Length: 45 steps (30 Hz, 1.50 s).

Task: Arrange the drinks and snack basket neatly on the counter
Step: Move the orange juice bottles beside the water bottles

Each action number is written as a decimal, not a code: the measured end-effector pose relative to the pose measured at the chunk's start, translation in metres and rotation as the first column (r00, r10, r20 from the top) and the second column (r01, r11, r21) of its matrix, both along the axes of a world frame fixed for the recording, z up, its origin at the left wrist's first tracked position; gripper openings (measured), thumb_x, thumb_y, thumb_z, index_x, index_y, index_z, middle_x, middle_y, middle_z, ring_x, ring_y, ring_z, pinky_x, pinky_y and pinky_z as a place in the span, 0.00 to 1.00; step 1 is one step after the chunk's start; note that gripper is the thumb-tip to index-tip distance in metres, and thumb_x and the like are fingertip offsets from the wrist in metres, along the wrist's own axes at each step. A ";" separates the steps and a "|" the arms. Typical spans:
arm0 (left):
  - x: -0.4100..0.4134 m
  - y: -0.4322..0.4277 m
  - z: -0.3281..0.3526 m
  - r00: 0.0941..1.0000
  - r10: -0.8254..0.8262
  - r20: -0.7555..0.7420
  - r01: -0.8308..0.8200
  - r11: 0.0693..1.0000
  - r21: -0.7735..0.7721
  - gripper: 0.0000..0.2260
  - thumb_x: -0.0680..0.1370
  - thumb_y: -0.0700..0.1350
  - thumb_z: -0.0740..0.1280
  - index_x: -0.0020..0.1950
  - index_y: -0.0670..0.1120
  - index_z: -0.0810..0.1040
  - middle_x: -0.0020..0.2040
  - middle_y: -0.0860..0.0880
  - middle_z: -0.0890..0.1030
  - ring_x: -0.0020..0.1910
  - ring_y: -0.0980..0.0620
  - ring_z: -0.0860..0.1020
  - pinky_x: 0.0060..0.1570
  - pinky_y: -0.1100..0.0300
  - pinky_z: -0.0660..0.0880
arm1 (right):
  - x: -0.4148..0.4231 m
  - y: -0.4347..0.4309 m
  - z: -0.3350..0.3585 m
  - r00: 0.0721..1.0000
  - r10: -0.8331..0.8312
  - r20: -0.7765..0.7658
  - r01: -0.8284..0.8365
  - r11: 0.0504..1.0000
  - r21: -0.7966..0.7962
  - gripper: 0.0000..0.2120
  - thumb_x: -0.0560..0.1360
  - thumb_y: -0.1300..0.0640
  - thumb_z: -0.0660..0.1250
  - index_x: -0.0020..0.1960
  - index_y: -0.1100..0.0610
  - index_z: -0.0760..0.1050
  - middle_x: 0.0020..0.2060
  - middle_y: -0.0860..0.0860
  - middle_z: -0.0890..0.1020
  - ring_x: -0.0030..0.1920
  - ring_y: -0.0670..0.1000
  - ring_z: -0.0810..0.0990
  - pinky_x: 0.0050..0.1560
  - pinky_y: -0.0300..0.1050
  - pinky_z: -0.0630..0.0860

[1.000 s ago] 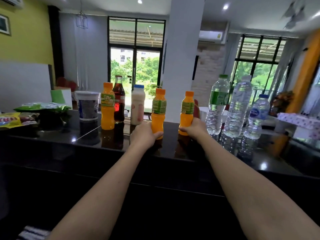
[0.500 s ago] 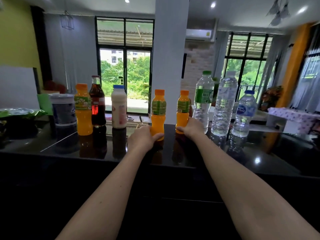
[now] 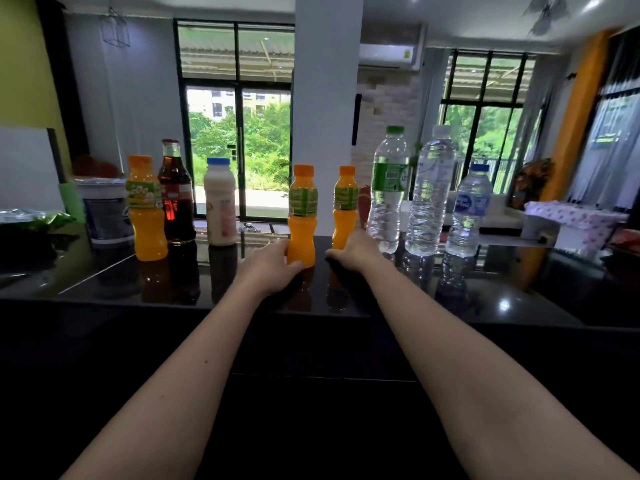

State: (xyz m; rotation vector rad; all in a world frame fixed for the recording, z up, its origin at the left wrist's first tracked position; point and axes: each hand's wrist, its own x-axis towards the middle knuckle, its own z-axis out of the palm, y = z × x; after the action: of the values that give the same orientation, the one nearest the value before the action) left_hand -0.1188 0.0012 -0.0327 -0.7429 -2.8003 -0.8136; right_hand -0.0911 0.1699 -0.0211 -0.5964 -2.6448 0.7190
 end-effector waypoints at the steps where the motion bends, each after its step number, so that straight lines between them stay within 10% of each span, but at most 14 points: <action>1: 0.000 0.000 0.000 1.000 -0.003 0.006 0.003 1.000 0.010 0.22 0.77 0.57 0.63 0.70 0.52 0.68 0.66 0.51 0.76 0.63 0.47 0.74 0.59 0.49 0.73 | 0.006 0.000 -0.001 1.000 0.010 -0.008 -0.010 1.000 -0.009 0.32 0.72 0.46 0.71 0.68 0.62 0.65 0.61 0.57 0.75 0.60 0.58 0.76 0.55 0.47 0.72; 9: 0.011 0.012 0.004 0.999 0.034 0.013 -0.034 0.999 -0.004 0.26 0.75 0.60 0.66 0.70 0.52 0.69 0.65 0.50 0.77 0.63 0.46 0.75 0.60 0.50 0.72 | 0.090 0.043 -0.002 0.973 -0.072 0.219 0.035 0.985 0.168 0.28 0.78 0.38 0.57 0.64 0.59 0.72 0.63 0.56 0.76 0.61 0.58 0.75 0.62 0.55 0.71; 17: 0.023 0.050 0.003 1.000 0.001 -0.009 -0.001 1.000 -0.015 0.24 0.76 0.59 0.65 0.68 0.50 0.71 0.64 0.48 0.78 0.63 0.44 0.75 0.63 0.46 0.71 | 0.117 0.052 -0.010 0.940 -0.179 0.291 0.105 0.962 0.253 0.39 0.76 0.32 0.49 0.78 0.56 0.53 0.77 0.53 0.57 0.77 0.57 0.54 0.73 0.63 0.47; 45: 0.018 0.085 -0.001 0.999 0.034 -0.024 -0.034 0.999 -0.010 0.28 0.74 0.63 0.65 0.67 0.48 0.67 0.62 0.47 0.77 0.62 0.44 0.75 0.62 0.45 0.70 | 0.113 0.051 -0.009 0.931 -0.220 0.291 0.138 0.951 0.276 0.38 0.76 0.31 0.49 0.76 0.55 0.58 0.76 0.53 0.61 0.75 0.58 0.58 0.73 0.63 0.51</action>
State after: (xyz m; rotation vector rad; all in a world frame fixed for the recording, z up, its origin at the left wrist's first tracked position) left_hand -0.1010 0.0858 -0.0336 -0.6994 -2.7905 -0.7801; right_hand 0.0219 0.2206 -0.0302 -0.9338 -2.8567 0.2398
